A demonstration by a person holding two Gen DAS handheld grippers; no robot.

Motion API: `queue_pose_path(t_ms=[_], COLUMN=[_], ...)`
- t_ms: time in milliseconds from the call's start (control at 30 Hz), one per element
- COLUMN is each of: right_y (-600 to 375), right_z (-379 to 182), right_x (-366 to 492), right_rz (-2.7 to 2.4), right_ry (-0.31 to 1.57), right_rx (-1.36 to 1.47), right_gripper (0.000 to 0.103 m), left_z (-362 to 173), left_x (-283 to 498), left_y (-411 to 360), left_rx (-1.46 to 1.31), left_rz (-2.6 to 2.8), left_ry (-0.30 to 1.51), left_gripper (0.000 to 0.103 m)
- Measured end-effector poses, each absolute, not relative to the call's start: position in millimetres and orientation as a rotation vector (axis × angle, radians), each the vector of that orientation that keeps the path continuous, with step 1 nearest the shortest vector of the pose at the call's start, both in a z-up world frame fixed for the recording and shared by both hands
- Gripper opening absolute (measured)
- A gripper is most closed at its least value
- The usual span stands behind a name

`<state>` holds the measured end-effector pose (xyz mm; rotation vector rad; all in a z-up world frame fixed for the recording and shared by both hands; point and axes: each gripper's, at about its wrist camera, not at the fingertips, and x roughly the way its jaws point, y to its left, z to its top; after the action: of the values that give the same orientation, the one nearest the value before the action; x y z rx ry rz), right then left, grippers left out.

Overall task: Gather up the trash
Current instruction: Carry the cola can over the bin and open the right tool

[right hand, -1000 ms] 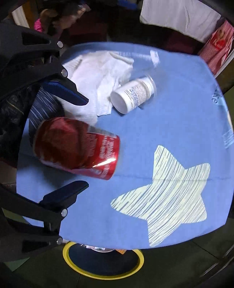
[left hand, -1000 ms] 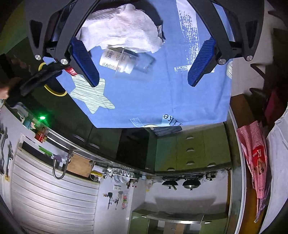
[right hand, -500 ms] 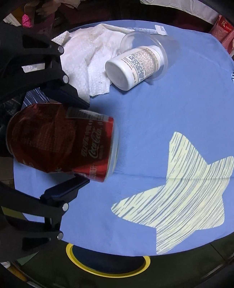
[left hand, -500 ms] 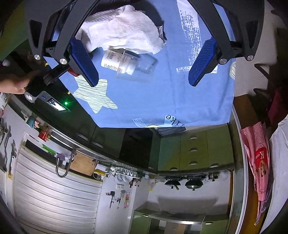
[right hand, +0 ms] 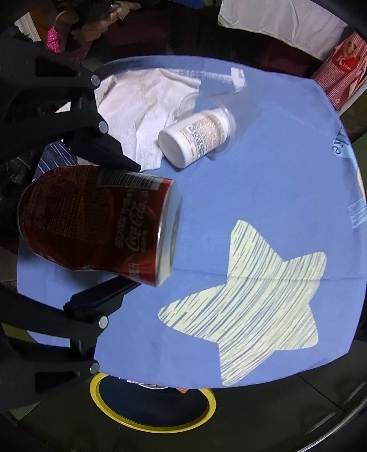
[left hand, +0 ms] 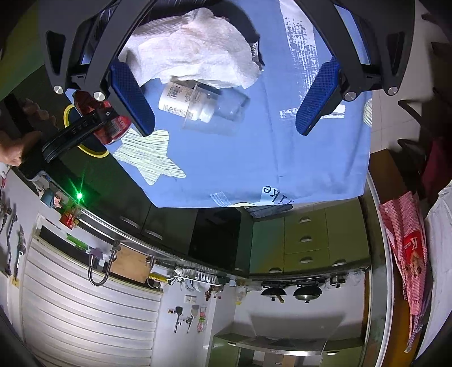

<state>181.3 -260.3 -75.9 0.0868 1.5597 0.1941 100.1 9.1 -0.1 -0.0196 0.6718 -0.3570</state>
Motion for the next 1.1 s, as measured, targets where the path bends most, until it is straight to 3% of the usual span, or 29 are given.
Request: queue_pose_path(t_ms=[267,500,800,1100], right_y=[-296,-417,-546,-570], right_z=[-37,-13,-96,-141], right_x=[173,165,160,172], right_rz=[0.187,-0.07,-0.341,-0.386], right_ry=[1.459,1.306,1.309,1.347], right_rx=[0.18,0.285,0.351,0.292], right_gripper=[0.069,0.07,0.07,0.075], left_z=[2,-1,0,-4], left_x=[99,103,110,121], left_y=[2,-13,-28,-47], left_rx=[-0.003,0.015,0.049,0.086], left_rz=[-0.364,-0.373,-0.336,-0.327], left_ry=[0.669,0.69,0.717,0.751], left_gripper=[0.098,0.098,0.098,0.098])
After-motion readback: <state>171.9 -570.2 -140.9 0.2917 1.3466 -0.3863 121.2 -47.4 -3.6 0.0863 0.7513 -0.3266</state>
